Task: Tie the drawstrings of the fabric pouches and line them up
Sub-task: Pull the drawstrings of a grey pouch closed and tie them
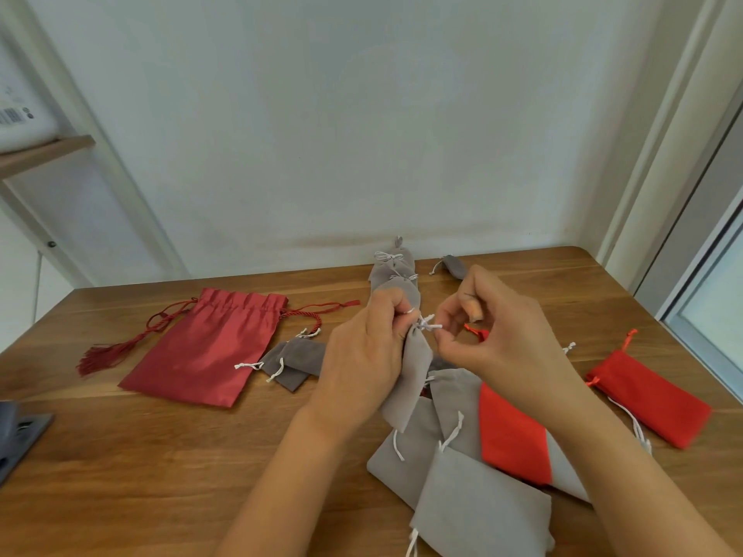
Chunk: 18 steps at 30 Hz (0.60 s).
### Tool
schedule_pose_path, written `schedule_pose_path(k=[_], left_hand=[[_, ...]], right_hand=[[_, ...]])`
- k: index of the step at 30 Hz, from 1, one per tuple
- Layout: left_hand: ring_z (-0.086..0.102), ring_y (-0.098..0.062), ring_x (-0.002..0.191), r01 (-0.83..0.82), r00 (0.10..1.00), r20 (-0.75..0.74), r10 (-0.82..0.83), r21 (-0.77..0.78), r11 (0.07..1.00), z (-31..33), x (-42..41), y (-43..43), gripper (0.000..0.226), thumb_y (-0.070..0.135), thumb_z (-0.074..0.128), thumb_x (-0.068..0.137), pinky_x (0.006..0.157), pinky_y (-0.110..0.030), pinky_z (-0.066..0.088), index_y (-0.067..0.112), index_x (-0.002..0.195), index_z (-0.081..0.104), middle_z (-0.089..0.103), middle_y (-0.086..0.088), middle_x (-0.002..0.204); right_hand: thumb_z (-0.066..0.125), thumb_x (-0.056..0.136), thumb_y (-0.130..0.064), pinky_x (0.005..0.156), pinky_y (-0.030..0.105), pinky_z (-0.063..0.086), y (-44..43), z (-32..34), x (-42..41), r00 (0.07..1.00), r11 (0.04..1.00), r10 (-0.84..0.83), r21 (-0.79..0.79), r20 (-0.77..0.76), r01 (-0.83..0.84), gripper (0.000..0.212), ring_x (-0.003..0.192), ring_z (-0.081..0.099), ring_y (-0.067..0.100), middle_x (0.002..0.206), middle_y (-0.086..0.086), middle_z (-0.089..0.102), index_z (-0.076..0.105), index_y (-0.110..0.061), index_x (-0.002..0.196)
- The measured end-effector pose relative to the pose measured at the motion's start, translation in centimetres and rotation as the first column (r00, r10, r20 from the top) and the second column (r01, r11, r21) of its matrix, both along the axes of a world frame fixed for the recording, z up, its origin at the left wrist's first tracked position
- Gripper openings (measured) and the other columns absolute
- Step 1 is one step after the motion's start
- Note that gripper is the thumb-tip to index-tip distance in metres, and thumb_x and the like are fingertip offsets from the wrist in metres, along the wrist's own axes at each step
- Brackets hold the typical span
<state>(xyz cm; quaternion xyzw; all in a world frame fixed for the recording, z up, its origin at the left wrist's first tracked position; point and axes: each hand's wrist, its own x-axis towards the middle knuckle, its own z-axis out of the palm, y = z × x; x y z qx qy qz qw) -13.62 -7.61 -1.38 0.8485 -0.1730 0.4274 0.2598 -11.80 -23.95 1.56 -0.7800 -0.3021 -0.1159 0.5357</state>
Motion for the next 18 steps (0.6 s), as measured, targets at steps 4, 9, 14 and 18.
schedule_pose_path(k=[4, 9, 14, 18], left_hand=[[0.05, -0.012, 0.046, -0.012, 0.999, -0.051, 0.016, 0.067, 0.998, -0.2, 0.2, 0.0, 0.025, 0.044, 0.028, 0.101, 0.043, -0.027, 0.037, 0.022, 0.094, 0.037, 0.055, 0.001, 0.063], [0.051, 0.001, 0.066, -0.021, 0.982, -0.19, -0.011, -0.164, 0.986, -0.4, 0.5, 0.7, 0.013, 0.039, 0.046, 0.098, 0.057, -0.011, 0.037, 0.029, 0.093, 0.04, 0.049, 0.015, 0.07], [0.058, -0.003, 0.07, -0.006, 0.948, -0.296, -0.115, -0.379, 0.926, -0.3, 0.6, 0.6, 0.009, 0.034, 0.055, 0.092, 0.06, -0.011, 0.04, 0.028, 0.086, 0.05, 0.06, 0.013, 0.075], [0.062, -0.004, 0.077, -0.036, 0.903, -0.404, -0.145, -0.407, 0.913, -0.3, 1.6, 1.1, 0.014, 0.033, 0.047, 0.098, 0.065, -0.018, 0.046, 0.024, 0.096, 0.058, 0.066, 0.01, 0.084]], right_hand=[[0.07, 0.071, 0.003, 0.056, 0.024, 0.041, -0.1, -0.1, 0.3, 0.988, 0.984, -0.018, -0.175, 0.152, 0.045, 0.05, 0.064, 0.054, 0.016, 0.068, 0.0, 0.059, 0.029, -0.027, 0.068], [0.081, 0.076, -0.017, 0.073, 0.026, 0.054, -0.5, -0.7, 1.2, 0.975, 0.99, 0.082, 0.126, -0.205, -0.056, 0.032, 0.076, 0.067, 0.014, 0.081, 0.005, 0.069, 0.049, -0.016, 0.079], [0.086, 0.066, -0.026, 0.076, 0.029, 0.057, 0.9, -2.2, 1.6, 0.865, 0.98, 0.156, 0.181, -0.477, -0.078, 0.042, 0.084, 0.069, 0.016, 0.094, 0.002, 0.072, 0.061, -0.015, 0.098], [0.078, 0.075, 0.0, 0.065, 0.017, 0.05, 0.9, -2.8, 2.5, 0.887, 0.979, 0.01, 0.186, -0.461, 0.086, 0.026, 0.067, 0.063, 0.001, 0.082, 0.001, 0.071, 0.062, -0.017, 0.086]])
